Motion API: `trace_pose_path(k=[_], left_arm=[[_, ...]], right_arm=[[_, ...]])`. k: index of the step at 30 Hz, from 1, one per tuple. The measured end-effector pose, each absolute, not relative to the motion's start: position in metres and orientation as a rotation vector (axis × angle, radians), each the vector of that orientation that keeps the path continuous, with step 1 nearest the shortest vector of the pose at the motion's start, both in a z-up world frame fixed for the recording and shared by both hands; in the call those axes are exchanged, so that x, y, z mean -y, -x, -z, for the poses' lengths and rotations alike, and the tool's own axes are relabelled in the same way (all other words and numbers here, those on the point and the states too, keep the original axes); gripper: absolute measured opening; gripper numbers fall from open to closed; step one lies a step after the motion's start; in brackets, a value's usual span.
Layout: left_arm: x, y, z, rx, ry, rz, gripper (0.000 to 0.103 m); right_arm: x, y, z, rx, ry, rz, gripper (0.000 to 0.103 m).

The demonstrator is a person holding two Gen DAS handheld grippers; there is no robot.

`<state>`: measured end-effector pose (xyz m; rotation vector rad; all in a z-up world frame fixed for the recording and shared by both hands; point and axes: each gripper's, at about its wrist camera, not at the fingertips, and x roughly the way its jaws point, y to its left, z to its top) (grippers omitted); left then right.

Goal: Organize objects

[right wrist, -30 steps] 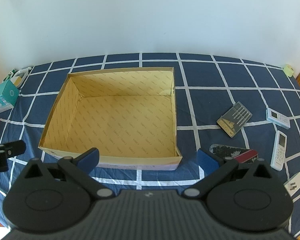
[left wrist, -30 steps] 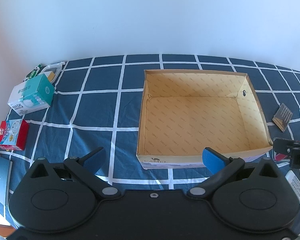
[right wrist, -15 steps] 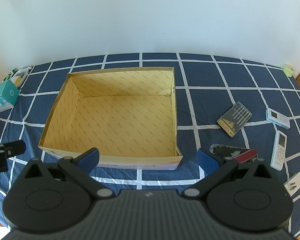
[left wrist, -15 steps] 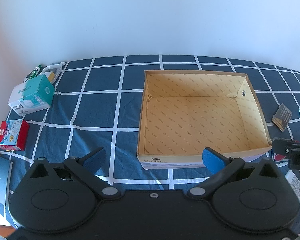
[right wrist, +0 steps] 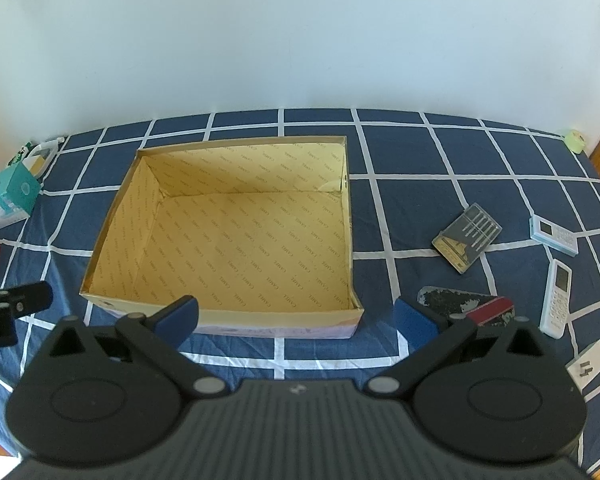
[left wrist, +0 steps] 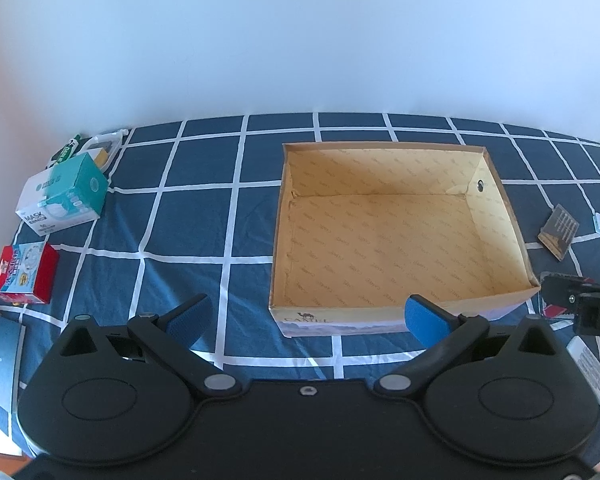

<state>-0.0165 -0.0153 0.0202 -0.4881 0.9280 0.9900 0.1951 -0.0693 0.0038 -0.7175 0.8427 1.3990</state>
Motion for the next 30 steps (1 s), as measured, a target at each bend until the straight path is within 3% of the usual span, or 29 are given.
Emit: trace_pose_path(k=[15,30], left_arm=[[0.038,-0.015,-0.011,-0.948,0.535,-1.048,0.103],[0.061,-0.123,0.022,-1.068,0.502,-0.913,0.103]], right_arm=[[0.101,-0.227,0.003,-0.906,0.557,-1.174,0.103],[0.157,-0.314,0.035,-1.071,0.392,-0.921,0.103]])
